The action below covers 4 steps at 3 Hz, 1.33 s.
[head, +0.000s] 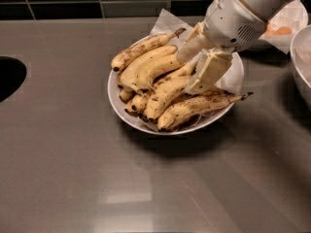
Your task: Pick banana from white bowl
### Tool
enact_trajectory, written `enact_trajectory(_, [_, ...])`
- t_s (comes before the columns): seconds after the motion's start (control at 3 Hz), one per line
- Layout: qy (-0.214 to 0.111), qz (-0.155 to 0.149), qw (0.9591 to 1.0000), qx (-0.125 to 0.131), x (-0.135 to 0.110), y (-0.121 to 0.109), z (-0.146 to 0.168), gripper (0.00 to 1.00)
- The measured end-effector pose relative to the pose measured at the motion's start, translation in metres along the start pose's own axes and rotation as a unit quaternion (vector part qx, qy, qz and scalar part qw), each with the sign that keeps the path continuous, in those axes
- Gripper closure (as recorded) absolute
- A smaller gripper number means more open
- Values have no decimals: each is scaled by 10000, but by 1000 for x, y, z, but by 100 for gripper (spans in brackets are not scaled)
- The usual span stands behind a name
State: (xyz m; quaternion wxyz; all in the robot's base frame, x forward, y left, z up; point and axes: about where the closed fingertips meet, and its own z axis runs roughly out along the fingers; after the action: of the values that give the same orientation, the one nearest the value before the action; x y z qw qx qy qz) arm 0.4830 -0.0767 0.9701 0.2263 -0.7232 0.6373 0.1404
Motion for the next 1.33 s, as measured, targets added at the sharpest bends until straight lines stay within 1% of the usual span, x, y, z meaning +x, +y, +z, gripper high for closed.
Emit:
enact_trajectory(0.33, [126,4,9999,-99,-1,1,-3,41])
enact_trajectory(0.67, [170,5,9997,-162,0,0,-3,42])
enact_trajectory(1.0, [169,7,9997,-186,0,-1,-1,44])
enact_trajectory(1.33, [158,5,9995,-281,1,-4,7,46])
